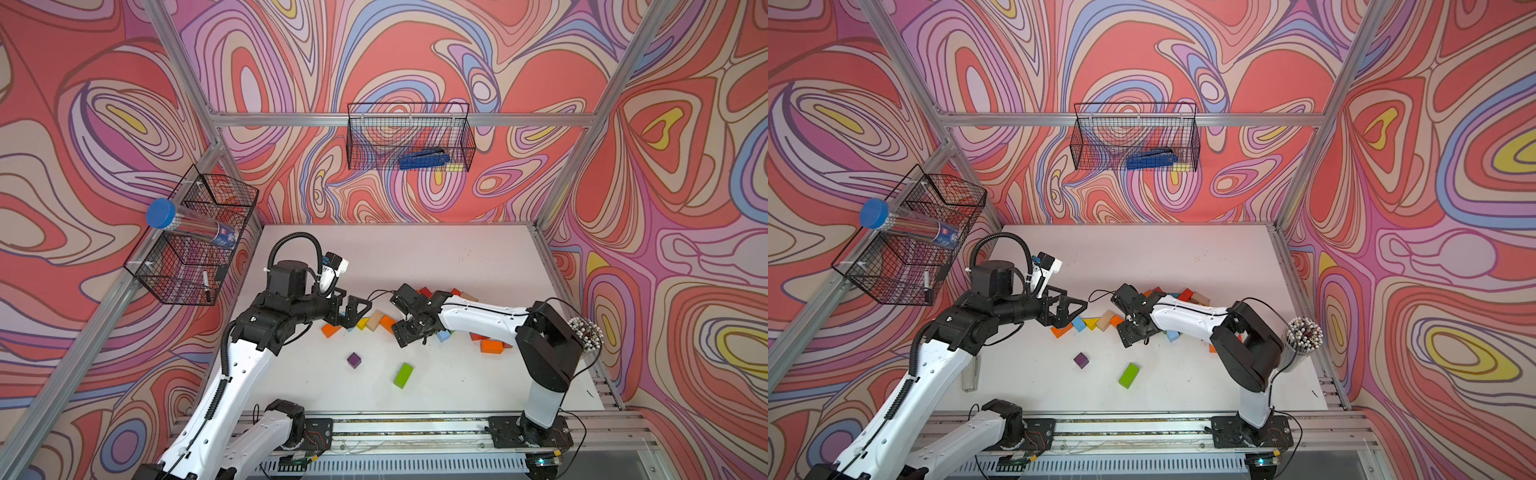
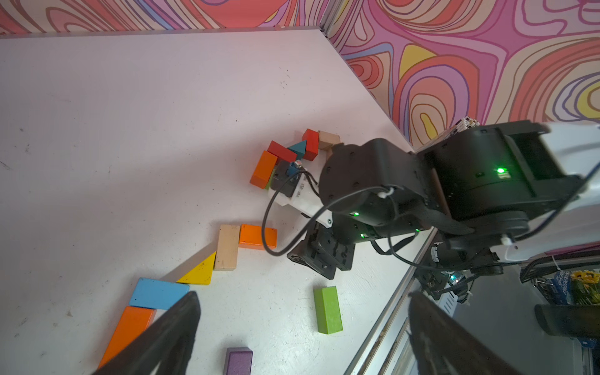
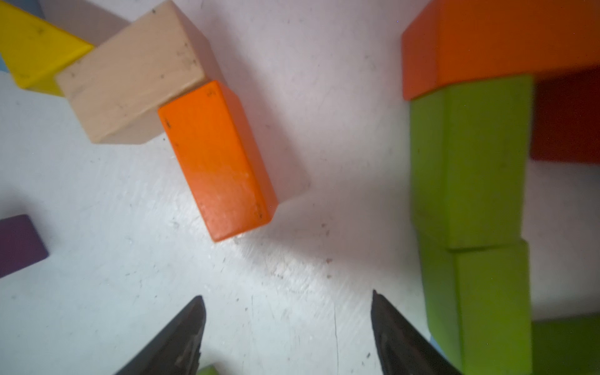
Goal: Assemble a heart with building blocks
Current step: Assemble the building block at the center of the board, then pick up the building block from the center of the board.
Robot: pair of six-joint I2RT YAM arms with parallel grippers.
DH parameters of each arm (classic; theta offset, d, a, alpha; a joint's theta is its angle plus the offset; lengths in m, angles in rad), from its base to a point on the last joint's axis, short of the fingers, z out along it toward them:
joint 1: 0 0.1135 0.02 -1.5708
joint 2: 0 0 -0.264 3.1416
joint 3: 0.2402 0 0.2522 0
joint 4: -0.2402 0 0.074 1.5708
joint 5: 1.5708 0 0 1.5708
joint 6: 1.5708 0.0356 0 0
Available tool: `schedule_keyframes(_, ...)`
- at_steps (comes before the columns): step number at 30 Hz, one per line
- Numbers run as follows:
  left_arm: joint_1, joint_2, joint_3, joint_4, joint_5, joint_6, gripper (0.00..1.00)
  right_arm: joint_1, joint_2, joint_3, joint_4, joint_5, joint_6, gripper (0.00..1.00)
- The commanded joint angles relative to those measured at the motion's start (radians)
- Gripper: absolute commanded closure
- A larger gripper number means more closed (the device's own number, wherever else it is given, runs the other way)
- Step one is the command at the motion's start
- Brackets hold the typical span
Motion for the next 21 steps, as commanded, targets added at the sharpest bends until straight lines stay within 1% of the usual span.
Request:
schedule_keyframes(1, 0.002, -0.009, -0.013, 0.032, 0.03, -0.006, 0.0, 0.067, -0.099, -0.044, -0.019, 0.087, 0.308, 0.16)
schedule_keyframes(3, 0.003, -0.012, -0.014, 0.034, 0.03, -0.009, 0.0, 0.112, -0.128, -0.053, -0.063, 0.131, 0.413, 0.14)
schedule_keyframes(5, 0.003, -0.015, -0.016, 0.038, 0.028, -0.015, 0.0, 0.146, -0.148, -0.067, -0.099, 0.149, 0.523, 0.13)
schedule_keyframes(10, 0.003, -0.033, -0.019, 0.045, -0.013, -0.034, 0.0, 0.247, -0.154, -0.086, -0.112, 0.179, 0.713, 0.15)
schedule_keyframes(14, 0.003, -0.055, -0.023, 0.049, -0.044, -0.043, 0.0, 0.298, -0.116, -0.085, -0.098, 0.187, 0.794, 0.21)
schedule_keyframes(21, 0.002, -0.075, -0.027, 0.05, -0.044, -0.043, 0.0, 0.338, -0.033, -0.082, -0.048, 0.165, 0.847, 0.38)
